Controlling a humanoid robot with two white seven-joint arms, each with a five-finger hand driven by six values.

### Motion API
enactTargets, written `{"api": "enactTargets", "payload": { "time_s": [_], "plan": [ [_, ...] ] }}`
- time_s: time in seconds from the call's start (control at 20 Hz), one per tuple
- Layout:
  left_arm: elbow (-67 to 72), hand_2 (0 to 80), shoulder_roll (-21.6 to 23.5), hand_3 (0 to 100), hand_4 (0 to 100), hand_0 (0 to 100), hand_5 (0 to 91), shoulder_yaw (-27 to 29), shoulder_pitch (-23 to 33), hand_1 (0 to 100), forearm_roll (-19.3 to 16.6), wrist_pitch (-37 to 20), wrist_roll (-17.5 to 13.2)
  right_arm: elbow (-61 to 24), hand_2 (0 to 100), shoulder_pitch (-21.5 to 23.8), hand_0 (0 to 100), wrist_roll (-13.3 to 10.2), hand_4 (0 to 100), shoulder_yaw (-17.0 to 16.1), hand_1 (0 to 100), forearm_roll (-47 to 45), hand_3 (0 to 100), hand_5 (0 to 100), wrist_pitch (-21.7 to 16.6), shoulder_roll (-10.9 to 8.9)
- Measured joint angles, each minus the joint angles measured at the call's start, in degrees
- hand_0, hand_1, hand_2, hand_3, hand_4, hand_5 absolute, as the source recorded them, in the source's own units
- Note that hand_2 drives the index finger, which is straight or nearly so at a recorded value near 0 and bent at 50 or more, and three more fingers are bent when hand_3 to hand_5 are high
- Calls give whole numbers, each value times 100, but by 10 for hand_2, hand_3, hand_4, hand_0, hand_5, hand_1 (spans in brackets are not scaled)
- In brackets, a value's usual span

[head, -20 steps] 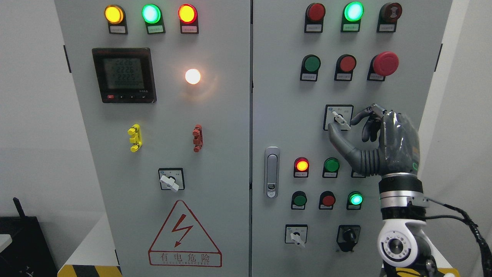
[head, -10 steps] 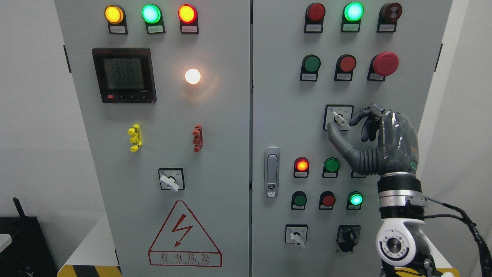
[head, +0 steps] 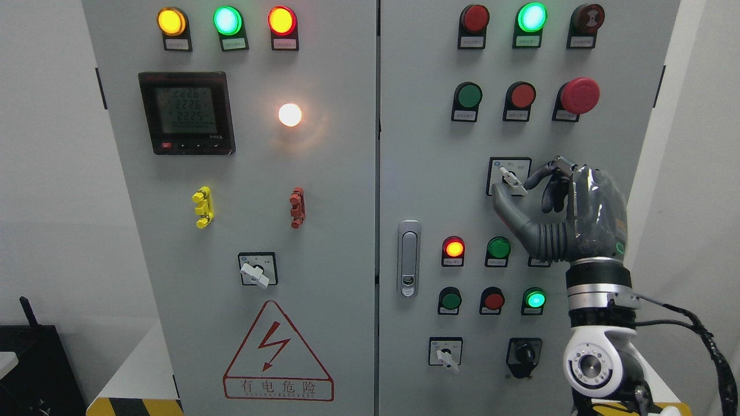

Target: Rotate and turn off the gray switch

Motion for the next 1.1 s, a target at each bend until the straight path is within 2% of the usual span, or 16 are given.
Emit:
{"api": "enactTargets", "payload": {
  "time_s": [1.1],
  "plan": [
    [0,0,2,0,0,120,0,0,0,389,0,1,16,91,649,-103,145,-22,1000,81,444,5,970,1000,168,0]
  ]
}}
